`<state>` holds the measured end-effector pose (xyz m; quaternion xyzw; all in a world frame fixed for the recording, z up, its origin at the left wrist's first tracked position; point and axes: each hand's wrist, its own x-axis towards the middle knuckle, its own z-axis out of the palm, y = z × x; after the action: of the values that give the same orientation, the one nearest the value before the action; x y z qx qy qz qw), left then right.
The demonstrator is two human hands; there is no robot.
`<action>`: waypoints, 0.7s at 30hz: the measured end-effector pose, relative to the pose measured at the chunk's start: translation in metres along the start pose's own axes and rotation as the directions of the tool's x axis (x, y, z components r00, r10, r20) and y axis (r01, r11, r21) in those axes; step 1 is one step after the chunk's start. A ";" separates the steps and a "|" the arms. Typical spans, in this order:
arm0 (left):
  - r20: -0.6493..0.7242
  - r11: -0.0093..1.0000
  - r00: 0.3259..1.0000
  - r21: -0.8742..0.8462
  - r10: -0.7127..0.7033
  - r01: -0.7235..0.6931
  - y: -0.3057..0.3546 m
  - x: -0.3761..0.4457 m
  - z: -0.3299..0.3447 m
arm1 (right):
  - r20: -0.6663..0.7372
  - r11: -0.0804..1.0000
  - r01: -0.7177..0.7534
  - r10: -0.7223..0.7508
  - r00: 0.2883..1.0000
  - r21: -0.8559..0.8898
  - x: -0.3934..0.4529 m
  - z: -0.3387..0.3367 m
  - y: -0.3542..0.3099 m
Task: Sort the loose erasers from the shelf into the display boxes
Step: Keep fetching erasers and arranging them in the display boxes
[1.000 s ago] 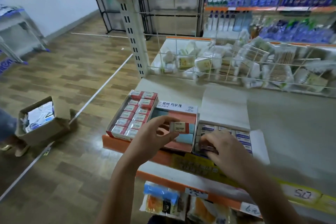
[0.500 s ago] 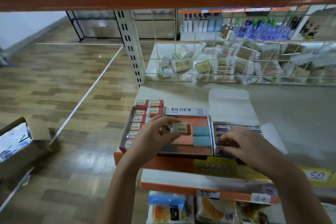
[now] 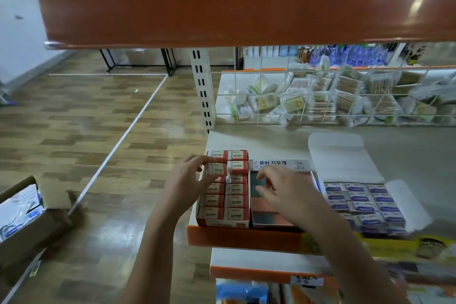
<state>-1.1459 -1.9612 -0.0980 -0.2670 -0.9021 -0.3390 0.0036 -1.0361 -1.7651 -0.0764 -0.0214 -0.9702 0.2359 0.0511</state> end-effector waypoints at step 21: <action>0.004 0.967 0.996 0.237 0.091 -0.089 -0.017 0.024 0.012 | 0.026 0.977 -0.208 0.209 0.977 -0.039 0.016 0.037 -0.010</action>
<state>-1.1722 -1.9532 -0.1126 -0.3041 -0.9231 -0.2291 0.0537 -1.0562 -1.7900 -0.1029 -0.1205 -0.9673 0.2227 0.0111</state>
